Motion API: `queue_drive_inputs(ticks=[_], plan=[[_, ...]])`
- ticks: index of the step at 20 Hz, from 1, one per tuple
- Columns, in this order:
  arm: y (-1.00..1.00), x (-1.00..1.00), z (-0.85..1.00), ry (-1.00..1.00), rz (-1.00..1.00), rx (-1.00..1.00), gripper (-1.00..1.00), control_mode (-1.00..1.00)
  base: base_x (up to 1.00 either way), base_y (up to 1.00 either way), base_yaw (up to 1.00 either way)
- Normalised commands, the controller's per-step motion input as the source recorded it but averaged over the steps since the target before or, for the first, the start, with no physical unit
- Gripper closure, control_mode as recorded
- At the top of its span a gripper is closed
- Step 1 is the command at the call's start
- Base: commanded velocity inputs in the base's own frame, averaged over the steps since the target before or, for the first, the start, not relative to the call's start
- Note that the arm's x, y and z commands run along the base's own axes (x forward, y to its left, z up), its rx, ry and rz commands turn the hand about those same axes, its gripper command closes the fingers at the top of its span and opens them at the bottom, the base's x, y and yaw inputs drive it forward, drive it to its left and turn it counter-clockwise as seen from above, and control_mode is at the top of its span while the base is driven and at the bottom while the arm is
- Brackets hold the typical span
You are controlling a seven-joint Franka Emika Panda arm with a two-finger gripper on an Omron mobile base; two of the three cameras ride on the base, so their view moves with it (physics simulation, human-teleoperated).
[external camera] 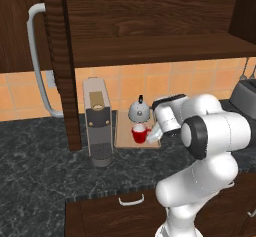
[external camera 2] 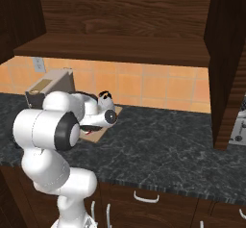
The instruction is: Pick the kettle from the counter and place it on the tray. Then pick the mug from the cabinet and place it on the tray. Then close the cabinet doors.
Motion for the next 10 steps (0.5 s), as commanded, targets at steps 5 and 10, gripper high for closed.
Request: queue_drive_inputs(ticks=[5,10], plan=[[-0.27,-0.16,0.11,-0.03,0.06,0.00,-1.00,-1.00,0.00,0.00,0.00],[-0.11,-0.26,0.56,0.00,-0.02,0.00,-1.00,-1.00,0.00,0.00,0.00]])
